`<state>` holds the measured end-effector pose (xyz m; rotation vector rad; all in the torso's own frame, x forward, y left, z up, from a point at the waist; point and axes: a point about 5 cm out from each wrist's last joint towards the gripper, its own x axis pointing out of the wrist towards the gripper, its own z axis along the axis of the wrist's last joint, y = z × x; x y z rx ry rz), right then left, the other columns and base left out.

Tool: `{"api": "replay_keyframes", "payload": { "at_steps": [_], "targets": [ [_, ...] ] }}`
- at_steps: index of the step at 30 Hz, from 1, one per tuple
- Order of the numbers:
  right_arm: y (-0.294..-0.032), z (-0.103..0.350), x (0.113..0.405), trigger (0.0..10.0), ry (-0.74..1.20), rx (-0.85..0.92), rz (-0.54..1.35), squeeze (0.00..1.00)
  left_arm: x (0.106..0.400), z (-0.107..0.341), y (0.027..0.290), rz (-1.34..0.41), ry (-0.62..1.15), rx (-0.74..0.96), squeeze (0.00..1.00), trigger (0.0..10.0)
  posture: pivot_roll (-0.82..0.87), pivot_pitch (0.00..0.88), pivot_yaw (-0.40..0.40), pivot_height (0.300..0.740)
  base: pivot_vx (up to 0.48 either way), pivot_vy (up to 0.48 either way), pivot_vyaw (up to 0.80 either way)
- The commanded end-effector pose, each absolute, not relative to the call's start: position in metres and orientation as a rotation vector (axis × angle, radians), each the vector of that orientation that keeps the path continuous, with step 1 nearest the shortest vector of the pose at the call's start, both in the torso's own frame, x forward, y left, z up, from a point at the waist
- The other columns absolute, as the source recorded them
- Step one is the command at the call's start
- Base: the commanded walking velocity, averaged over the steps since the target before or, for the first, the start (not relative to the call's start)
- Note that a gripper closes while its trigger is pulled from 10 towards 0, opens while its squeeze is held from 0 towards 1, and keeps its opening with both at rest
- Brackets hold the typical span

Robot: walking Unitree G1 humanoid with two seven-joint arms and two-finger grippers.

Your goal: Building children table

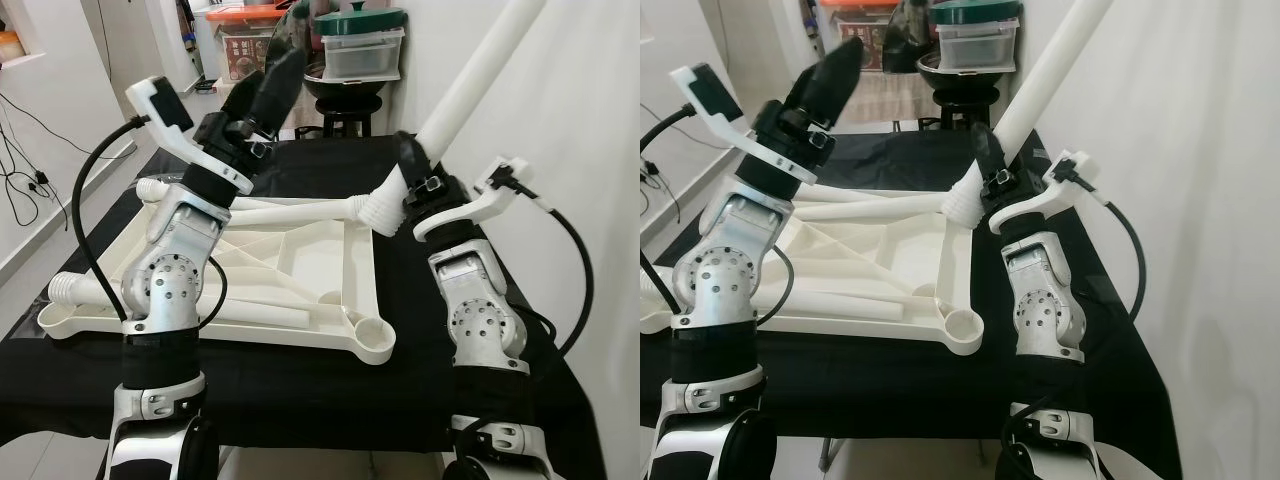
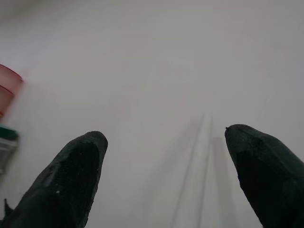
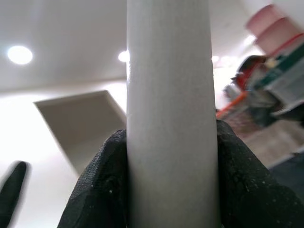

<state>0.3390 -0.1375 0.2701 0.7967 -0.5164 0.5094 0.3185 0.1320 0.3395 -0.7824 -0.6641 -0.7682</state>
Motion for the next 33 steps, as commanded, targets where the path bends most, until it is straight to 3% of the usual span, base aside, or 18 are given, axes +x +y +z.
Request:
{"api": "replay_keyframes", "payload": {
  "at_steps": [1, 9, 16, 18, 19, 20, 26, 33],
  "targets": [
    [-0.135, 0.276, 0.334, 10.0, -0.551, 0.83, 0.568, 0.0, 0.317, 0.339, 0.137, -0.787, -0.663, -0.843, 0.0, 10.0, -0.04, 0.0, 0.011, 0.74, 0.0, 0.0, 0.0],
    [-0.131, 0.28, 0.327, 10.0, -0.572, 0.831, 0.66, 0.0, 0.312, 0.336, 0.136, -0.851, -0.633, -0.886, 0.0, 10.0, -0.04, 0.0, 0.009, 0.74, 0.0, 0.0, 0.0],
    [-0.126, 0.277, 0.326, 10.0, -0.564, 0.671, 0.677, 0.0, 0.309, 0.336, 0.134, -0.885, -0.626, -0.89, 0.0, 10.0, -0.04, 0.0, 0.013, 0.74, 0.0, 0.0, 0.0],
    [-0.117, 0.267, 0.329, 10.0, -0.544, 0.185, 0.662, 0.0, 0.303, 0.337, 0.132, -0.957, -0.61, -0.894, 0.0, 10.0, -0.04, 0.0, 0.015, 0.74, 0.0, 0.0, 0.0],
    [-0.117, 0.267, 0.329, 10.0, -0.544, 0.185, 0.662, 0.0, 0.303, 0.337, 0.132, -0.957, -0.61, -0.894, 0.0, 10.0, -0.04, 0.0, 0.015, 0.74, 0.0, 0.0, 0.0],
    [-0.114, 0.262, 0.329, 10.0, -0.538, 0.013, 0.672, 0.0, 0.3, 0.337, 0.131, -0.989, -0.603, -0.893, 0.0, 10.0, -0.04, 0.0, 0.015, 0.74, 0.0, 0.0, 0.0],
    [-0.118, 0.259, 0.329, 10.0, -0.52, -0.131, 0.697, 0.0, 0.29, 0.335, 0.122, -1.084, -0.573, -0.843, 0.0, 10.0, -0.04, 0.0, 0.009, 0.74, 0.0, 0.0, 0.0],
    [-0.113, 0.245, 0.325, 10.0, -0.485, -0.271, 0.758, 0.0, 0.292, 0.332, 0.117, -1.05, -0.556, -0.749, 0.0, 10.0, -0.04, 0.0, 0.009, 0.74, 0.0, 0.0, 0.0]
  ]
}}
